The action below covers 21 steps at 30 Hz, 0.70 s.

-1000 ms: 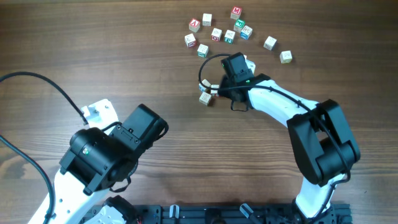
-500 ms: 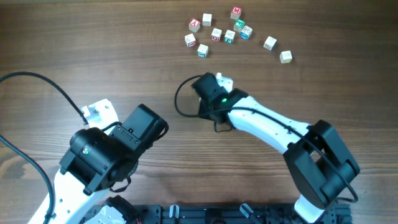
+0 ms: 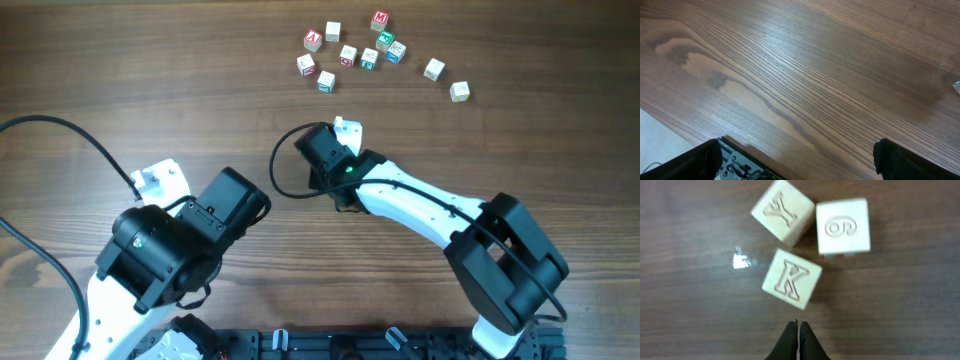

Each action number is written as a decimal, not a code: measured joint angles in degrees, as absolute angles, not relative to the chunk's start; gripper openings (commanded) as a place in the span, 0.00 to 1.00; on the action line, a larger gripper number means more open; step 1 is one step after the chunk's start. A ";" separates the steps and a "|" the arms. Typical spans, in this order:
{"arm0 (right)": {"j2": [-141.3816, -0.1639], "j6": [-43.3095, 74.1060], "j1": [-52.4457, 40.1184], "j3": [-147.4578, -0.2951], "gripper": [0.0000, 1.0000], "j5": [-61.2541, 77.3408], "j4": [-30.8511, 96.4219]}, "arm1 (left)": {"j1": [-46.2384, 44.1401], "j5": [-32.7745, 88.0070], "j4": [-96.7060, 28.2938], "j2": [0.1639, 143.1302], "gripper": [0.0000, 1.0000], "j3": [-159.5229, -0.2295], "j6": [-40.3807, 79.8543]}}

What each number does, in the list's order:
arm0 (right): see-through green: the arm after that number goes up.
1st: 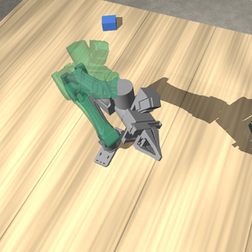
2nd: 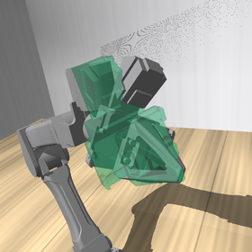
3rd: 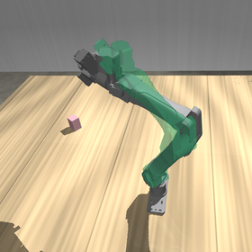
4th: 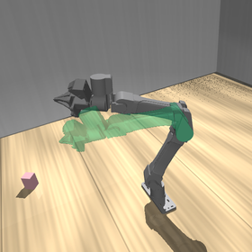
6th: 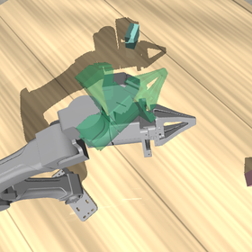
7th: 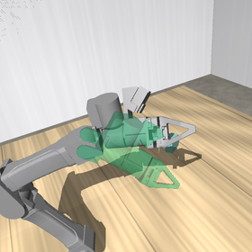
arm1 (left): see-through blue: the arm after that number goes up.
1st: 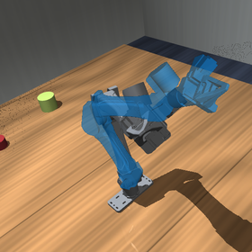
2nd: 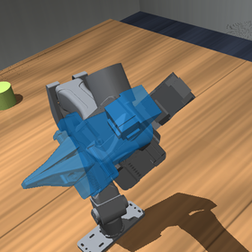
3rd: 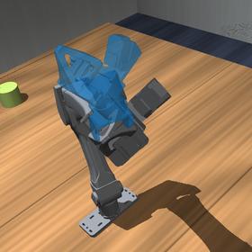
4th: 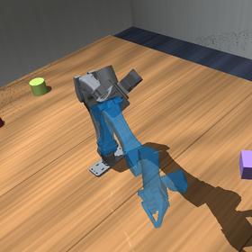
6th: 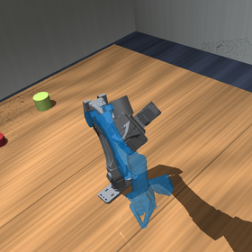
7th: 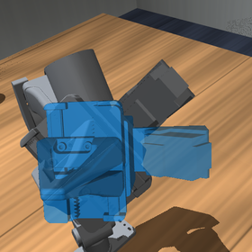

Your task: Form a circle

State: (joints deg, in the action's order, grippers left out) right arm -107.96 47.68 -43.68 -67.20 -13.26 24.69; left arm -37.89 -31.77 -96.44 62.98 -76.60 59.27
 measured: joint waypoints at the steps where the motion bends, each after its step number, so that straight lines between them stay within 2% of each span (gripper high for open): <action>1: -108.03 47.20 -43.68 -67.20 0.05 -13.56 24.12 | -37.89 -31.77 -96.42 62.98 1.00 -76.60 59.27; 21: -109.73 37.95 -43.68 -67.20 0.05 -14.74 21.34 | -37.89 -31.77 -96.44 62.98 1.00 -76.60 59.27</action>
State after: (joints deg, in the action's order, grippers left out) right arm -109.73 37.95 -43.68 -67.20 -14.74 21.34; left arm -37.89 -31.77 -96.44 62.98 -76.60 59.27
